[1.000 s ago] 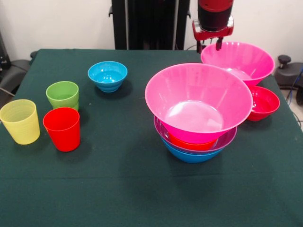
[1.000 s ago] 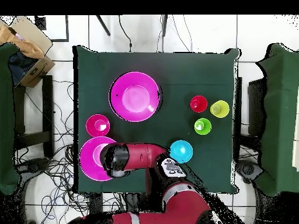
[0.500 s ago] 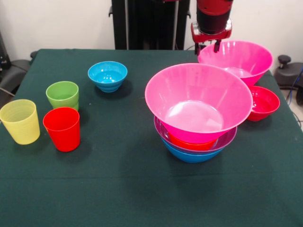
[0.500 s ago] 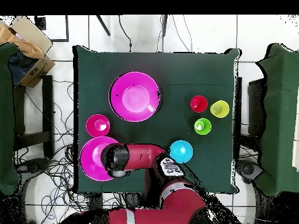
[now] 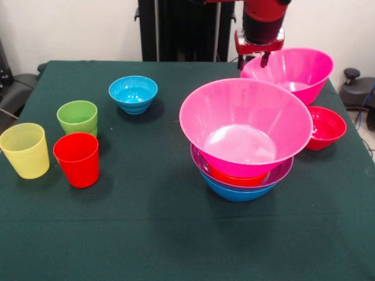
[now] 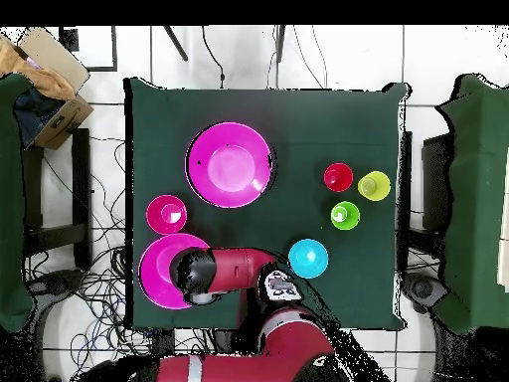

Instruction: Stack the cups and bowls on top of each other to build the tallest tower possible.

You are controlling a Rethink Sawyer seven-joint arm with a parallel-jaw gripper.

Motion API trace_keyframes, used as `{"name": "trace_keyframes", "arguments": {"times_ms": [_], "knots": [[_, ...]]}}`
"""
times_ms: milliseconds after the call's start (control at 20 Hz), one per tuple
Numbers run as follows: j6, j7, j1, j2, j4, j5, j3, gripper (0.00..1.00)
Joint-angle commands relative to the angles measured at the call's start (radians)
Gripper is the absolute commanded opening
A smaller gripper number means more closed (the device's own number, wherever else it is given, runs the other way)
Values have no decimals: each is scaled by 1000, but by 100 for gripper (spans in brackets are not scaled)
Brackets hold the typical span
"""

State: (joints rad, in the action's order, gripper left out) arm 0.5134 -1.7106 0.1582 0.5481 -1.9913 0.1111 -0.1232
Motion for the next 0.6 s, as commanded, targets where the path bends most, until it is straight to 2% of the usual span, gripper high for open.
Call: {"name": "trace_keyframes", "arguments": {"times_ms": [50,350,600], "knots": [[-94,-139,-29,-10,95,2,-20,100],[-13,-119,-18,42,93,-17,-30,100],[52,-118,-36,66,112,-9,-4,100]]}}
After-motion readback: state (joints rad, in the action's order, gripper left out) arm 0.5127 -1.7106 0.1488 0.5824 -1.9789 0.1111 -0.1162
